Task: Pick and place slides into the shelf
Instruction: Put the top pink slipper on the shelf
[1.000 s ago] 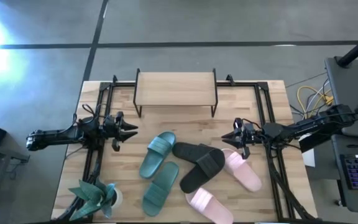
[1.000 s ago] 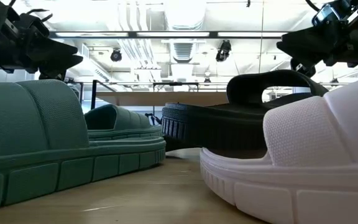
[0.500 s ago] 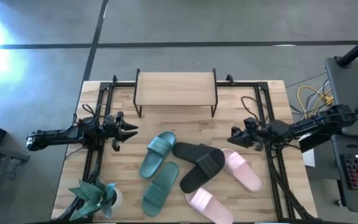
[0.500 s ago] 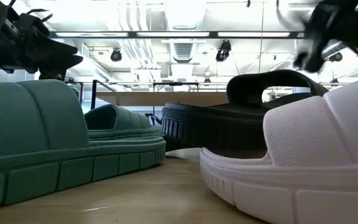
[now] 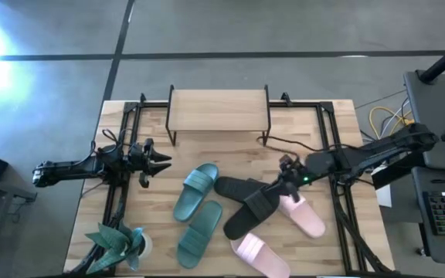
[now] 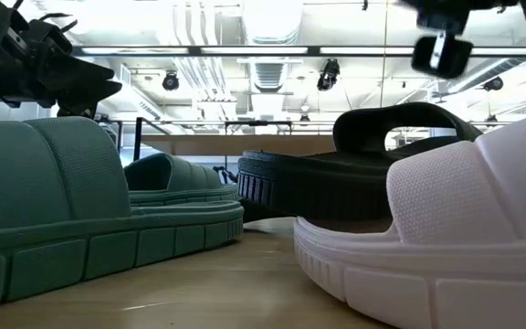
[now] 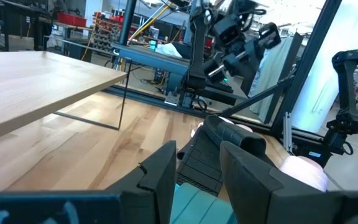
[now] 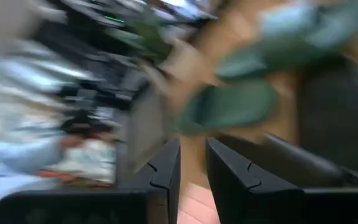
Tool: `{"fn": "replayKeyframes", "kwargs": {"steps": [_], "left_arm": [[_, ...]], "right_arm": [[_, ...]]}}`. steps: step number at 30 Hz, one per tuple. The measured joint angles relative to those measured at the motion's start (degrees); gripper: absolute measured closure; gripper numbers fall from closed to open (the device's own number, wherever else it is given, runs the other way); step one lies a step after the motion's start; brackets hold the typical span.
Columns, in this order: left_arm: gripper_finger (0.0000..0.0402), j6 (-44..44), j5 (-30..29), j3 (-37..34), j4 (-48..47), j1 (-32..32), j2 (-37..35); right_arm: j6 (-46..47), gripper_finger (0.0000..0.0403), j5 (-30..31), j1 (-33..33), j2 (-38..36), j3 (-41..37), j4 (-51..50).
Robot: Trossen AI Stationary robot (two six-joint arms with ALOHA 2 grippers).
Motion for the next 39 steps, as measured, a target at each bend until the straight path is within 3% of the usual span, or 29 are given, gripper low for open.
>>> {"fn": "replayKeyframes", "kwargs": {"steps": [4,8,19,23,29,36,39], "left_arm": [[0.0291,0.0,0.02,0.0,0.02,-0.02,-0.07],[0.0291,-0.01,0.01,0.0,0.05,0.0,0.01],[0.0291,-0.59,0.02,0.0,0.61,0.0,-0.11],[0.0291,-7.95,0.02,0.0,0.77,-0.02,-0.11],[0.0291,-16.89,0.02,0.0,0.8,-0.02,-0.07],[0.0291,-27.72,0.11,0.0,0.83,0.0,0.0],[0.0291,-28.57,0.13,0.0,0.81,0.0,-0.02]], "right_arm": [[3.95,0.0335,3.79,2.71,5.58,8.98,-14.14],[6.19,0.0335,5.06,5.3,11.44,16.58,-19.89],[12.57,0.0335,0.99,10.92,26.87,36.09,-42.92],[16.87,0.0335,0.97,14.07,32.57,41.27,-51.18],[22.97,0.0335,0.95,17.1,40.96,45.83,-52.68],[21.66,0.0335,0.3,17.4,48.84,50.7,-52.74],[21.41,0.0335,0.38,17.1,50.18,52.0,-52.47]]}}
